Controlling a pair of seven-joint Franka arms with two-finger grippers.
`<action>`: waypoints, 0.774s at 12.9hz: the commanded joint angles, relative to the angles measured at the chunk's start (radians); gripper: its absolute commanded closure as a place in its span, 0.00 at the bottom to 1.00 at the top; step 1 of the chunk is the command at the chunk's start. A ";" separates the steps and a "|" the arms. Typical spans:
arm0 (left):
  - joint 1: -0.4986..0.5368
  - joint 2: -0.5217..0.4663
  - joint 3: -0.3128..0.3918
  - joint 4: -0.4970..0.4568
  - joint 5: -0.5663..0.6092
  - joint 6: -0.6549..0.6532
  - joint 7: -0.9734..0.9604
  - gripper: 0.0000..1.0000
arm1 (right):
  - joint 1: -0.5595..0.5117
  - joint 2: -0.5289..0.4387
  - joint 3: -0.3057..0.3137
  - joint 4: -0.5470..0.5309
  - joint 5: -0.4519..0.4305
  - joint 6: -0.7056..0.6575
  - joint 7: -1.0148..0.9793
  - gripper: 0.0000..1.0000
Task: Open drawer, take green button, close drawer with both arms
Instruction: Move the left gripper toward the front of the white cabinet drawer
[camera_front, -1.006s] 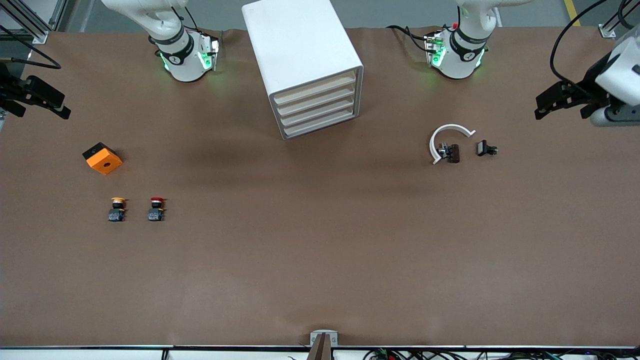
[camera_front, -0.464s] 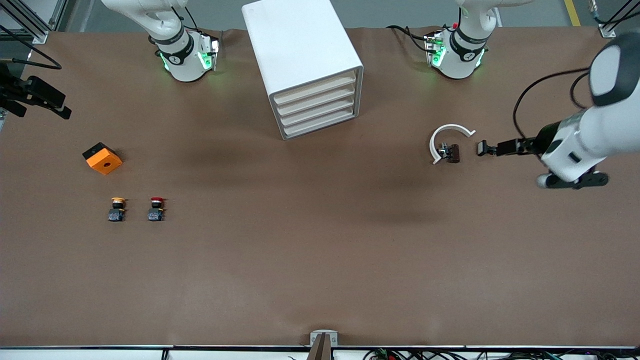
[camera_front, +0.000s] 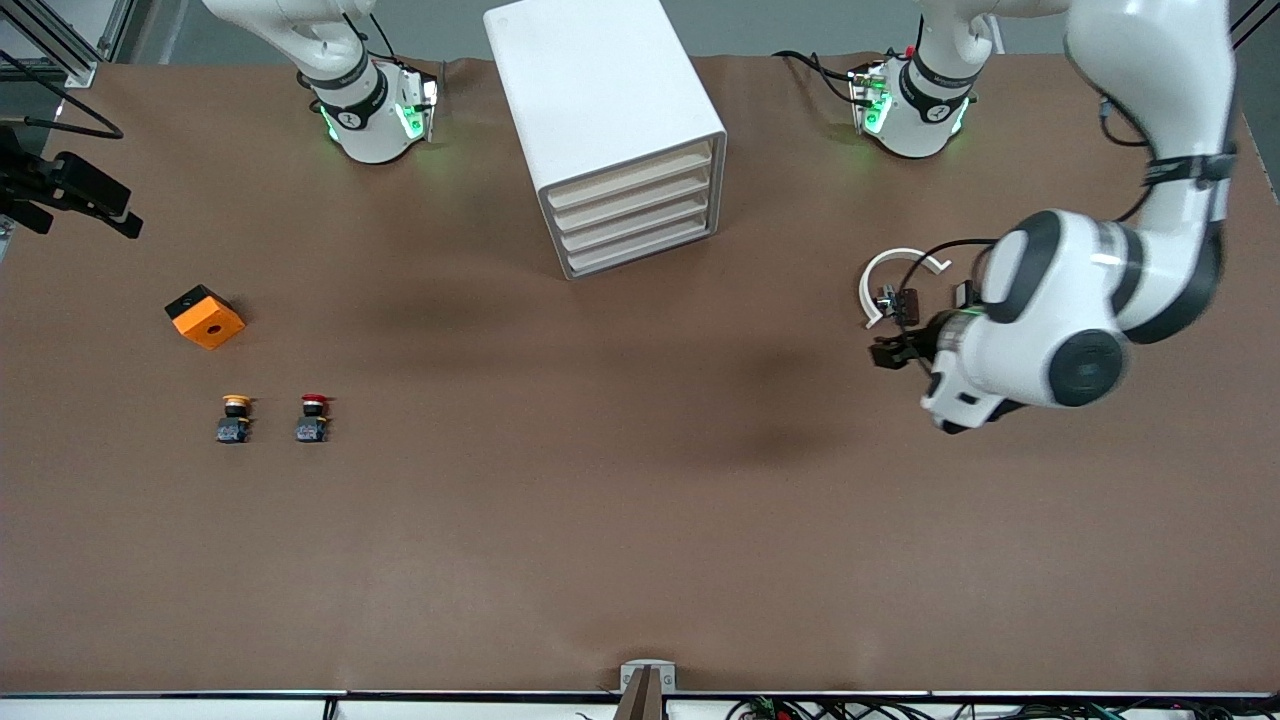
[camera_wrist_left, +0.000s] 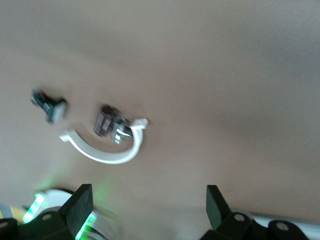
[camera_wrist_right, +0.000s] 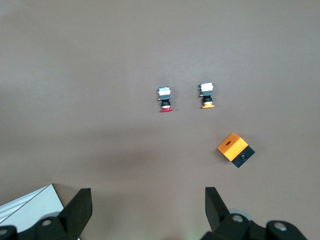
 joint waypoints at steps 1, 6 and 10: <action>-0.073 0.066 0.006 0.033 -0.059 -0.005 -0.264 0.00 | -0.004 -0.030 0.002 -0.028 0.009 0.007 0.012 0.00; -0.120 0.168 0.006 0.035 -0.297 0.054 -0.933 0.00 | -0.006 -0.030 0.002 -0.028 0.009 0.006 0.012 0.00; -0.175 0.273 0.006 0.035 -0.483 0.049 -1.142 0.00 | -0.006 -0.024 0.002 -0.025 0.009 0.003 0.012 0.00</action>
